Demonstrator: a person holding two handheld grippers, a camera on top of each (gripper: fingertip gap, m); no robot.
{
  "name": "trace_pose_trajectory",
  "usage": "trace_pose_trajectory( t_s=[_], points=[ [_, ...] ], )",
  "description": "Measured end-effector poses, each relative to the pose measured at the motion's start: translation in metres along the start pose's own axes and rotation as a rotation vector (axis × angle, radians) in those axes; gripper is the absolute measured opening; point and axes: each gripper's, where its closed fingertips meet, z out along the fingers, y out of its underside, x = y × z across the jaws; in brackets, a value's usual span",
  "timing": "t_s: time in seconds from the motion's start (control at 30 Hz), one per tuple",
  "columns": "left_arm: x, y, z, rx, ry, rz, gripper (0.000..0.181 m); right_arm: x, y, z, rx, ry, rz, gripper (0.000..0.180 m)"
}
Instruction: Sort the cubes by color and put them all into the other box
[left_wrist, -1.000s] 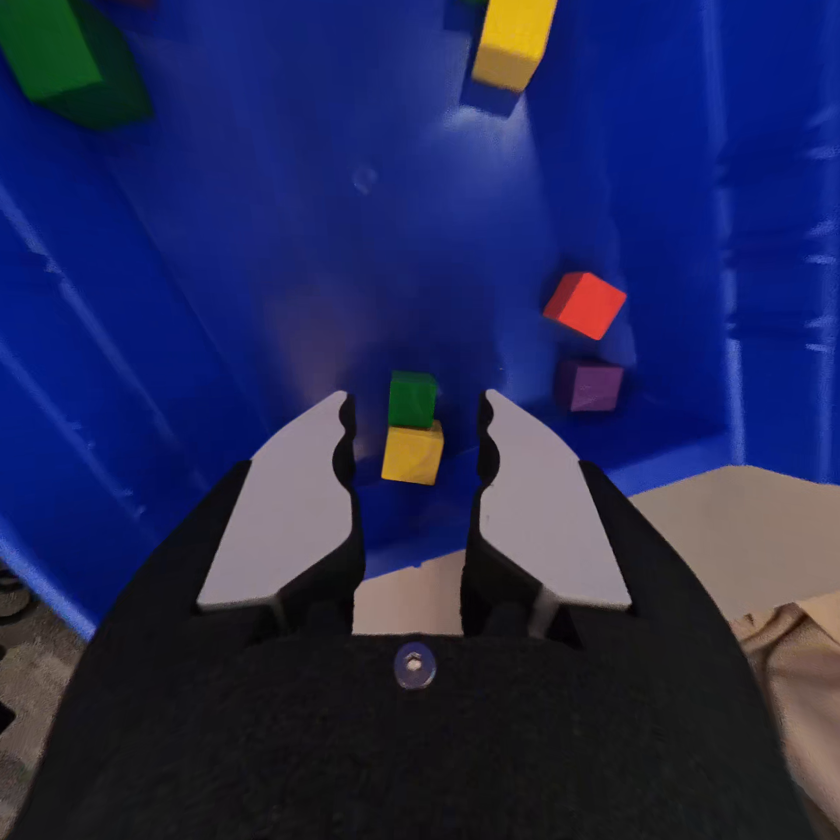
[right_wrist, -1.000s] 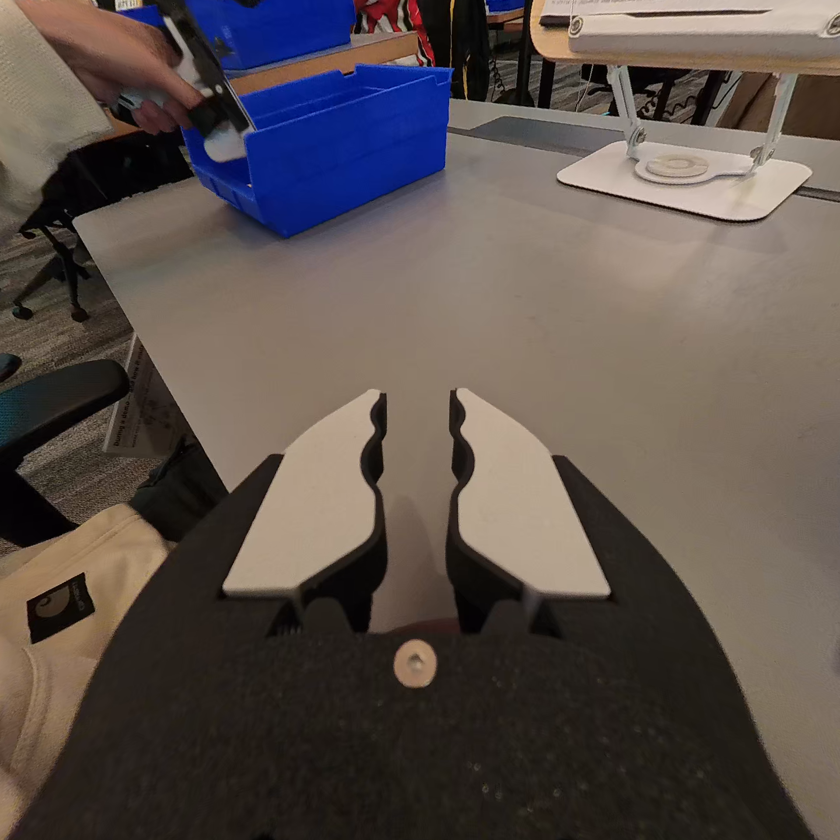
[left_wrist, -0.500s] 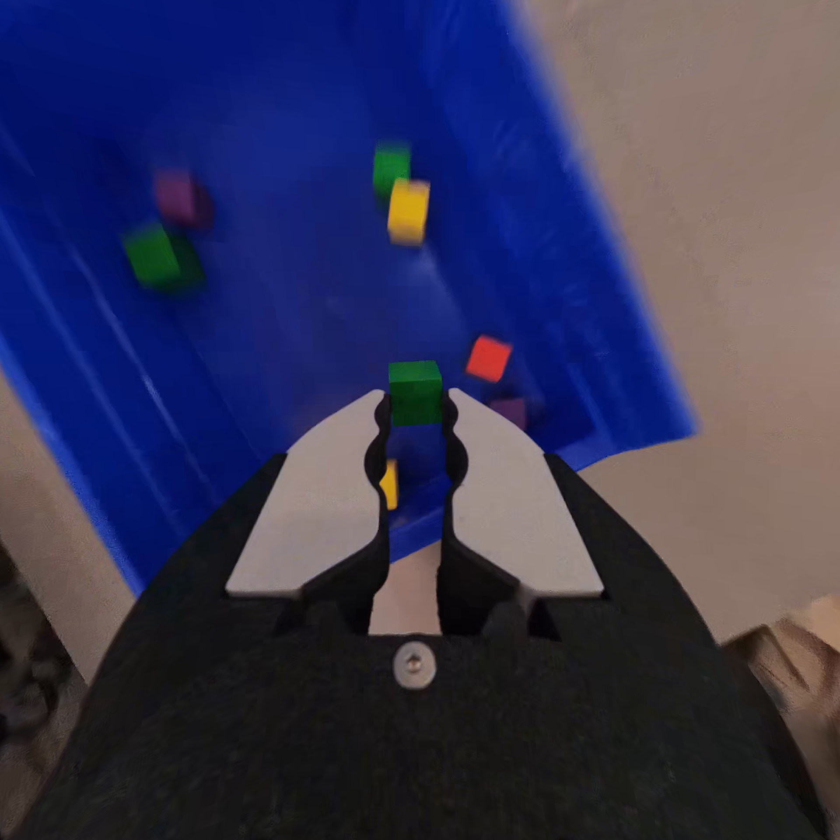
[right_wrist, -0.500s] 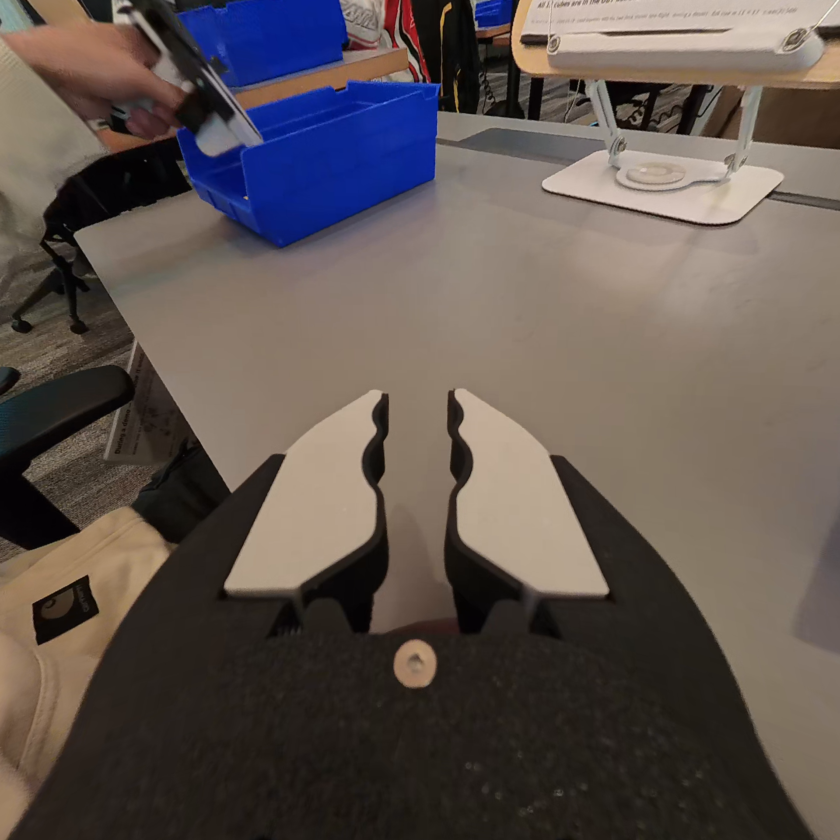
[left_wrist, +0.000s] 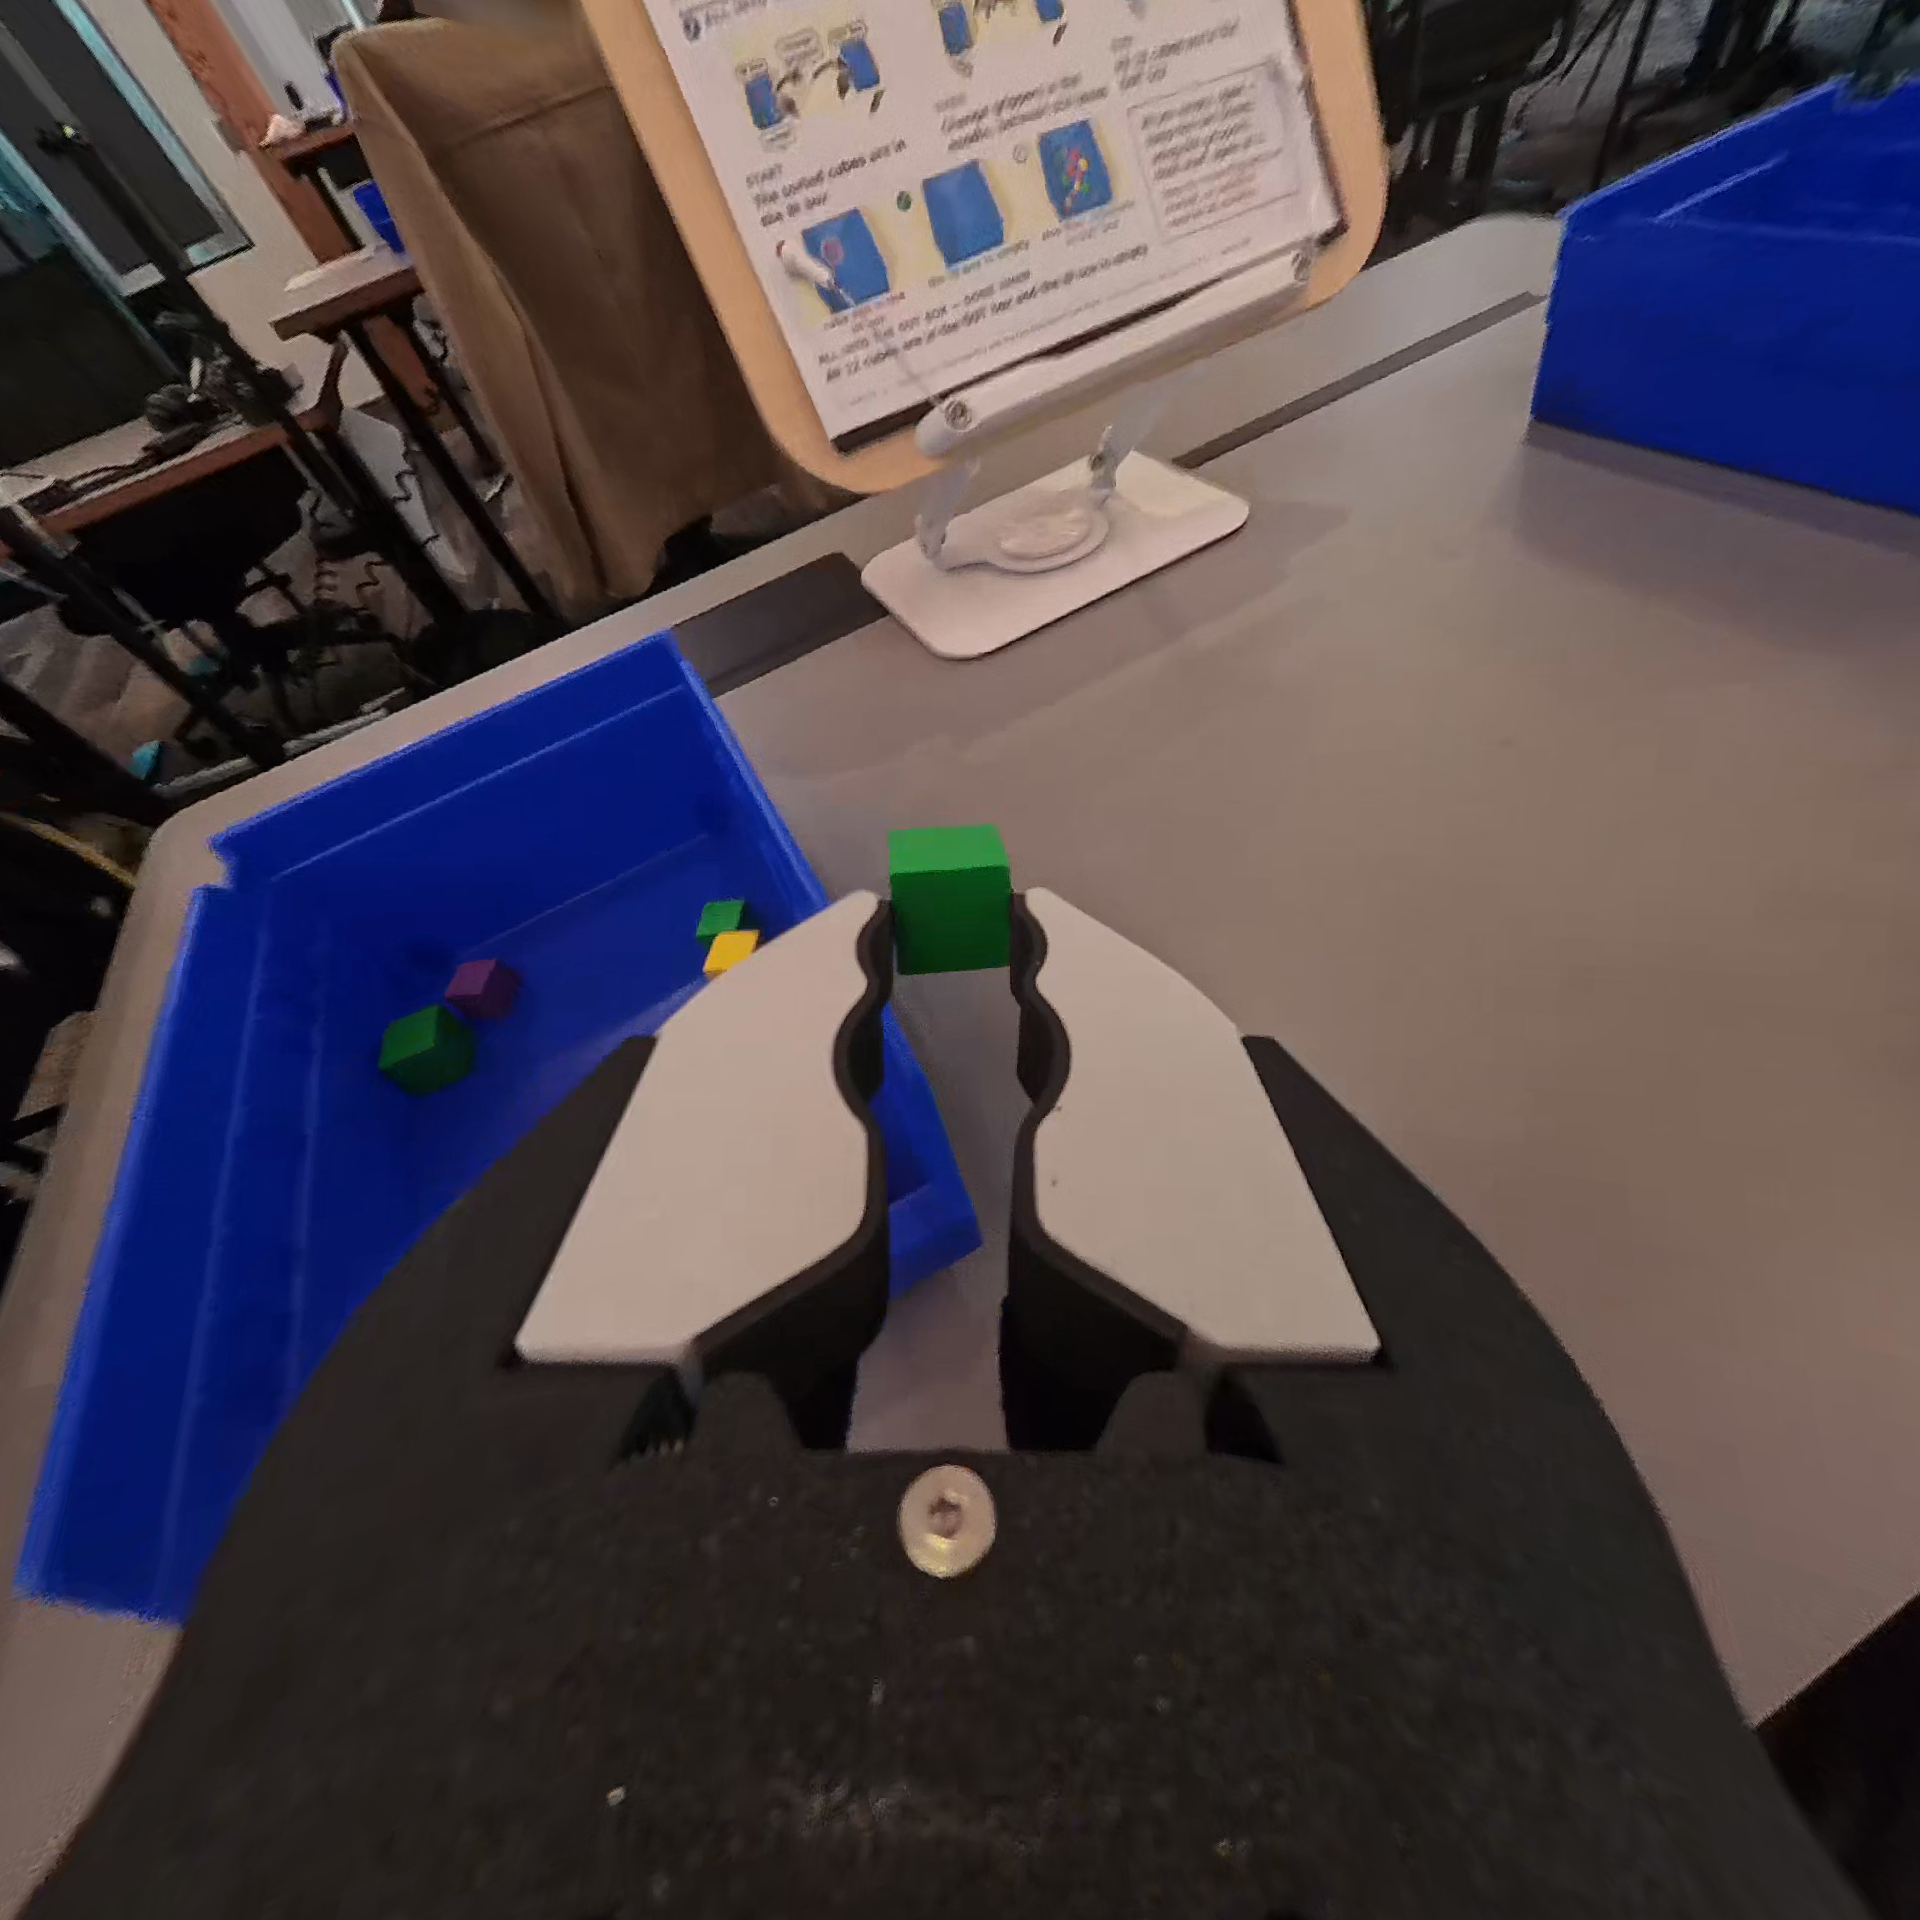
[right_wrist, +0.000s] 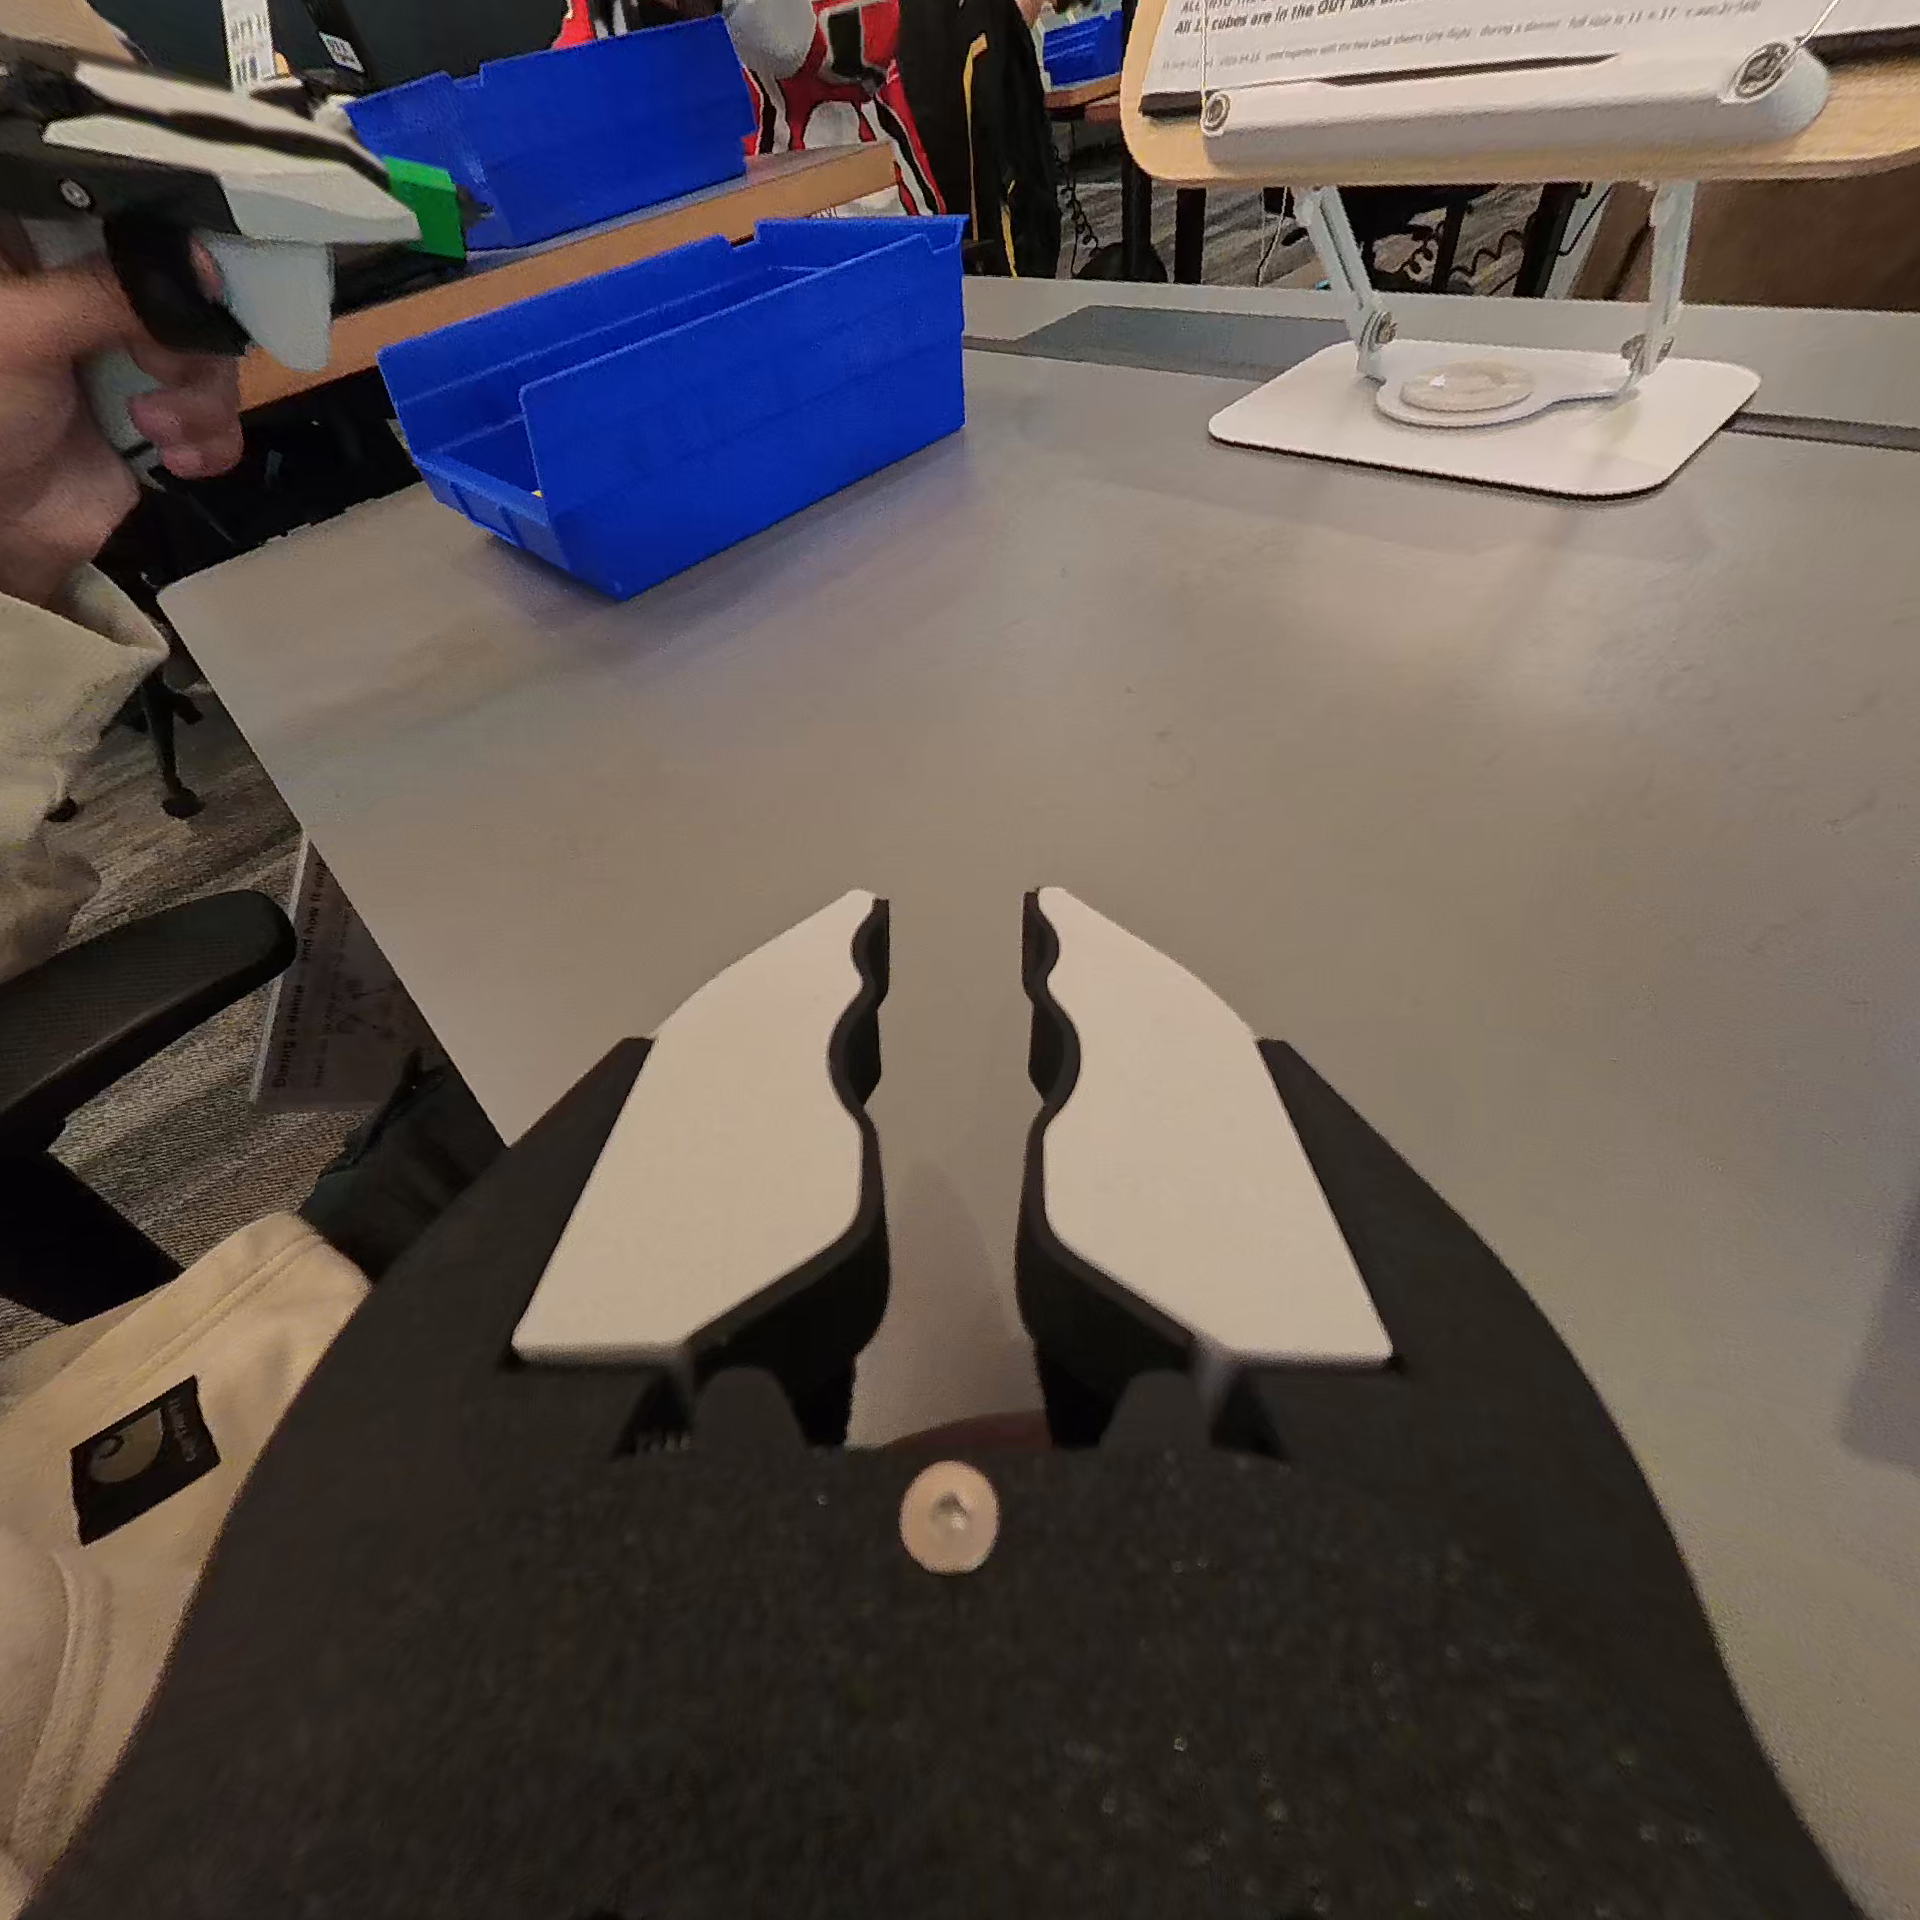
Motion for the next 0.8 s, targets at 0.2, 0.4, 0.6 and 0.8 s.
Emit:
trace_pose_trajectory(
  t_s=[0.2, 0.4, 0.6, 0.8],
  points=[
    [0.084, -0.050, 0.004, 0.316, 0.556, -0.086, 0.021, -0.029, -0.036, 0.018, 0.047, -0.331, 0.291, 0.029],
    [0.185, -0.087, 0.017, 0.471, 0.971, 0.053, 0.021, -0.069, -0.098, 0.034, -0.045, -0.987, 1.007, 0.048],
    [0.236, -0.075, 0.037, 0.387, 1.058, 0.217, 0.021, -0.067, -0.097, 0.054, -0.076, -0.976, 1.038, 0.055],
    [0.252, -0.052, 0.054, 0.307, 1.003, 0.317, 0.021, -0.062, -0.079, 0.058, -0.088, -0.991, 1.070, 0.022]
  ],
)
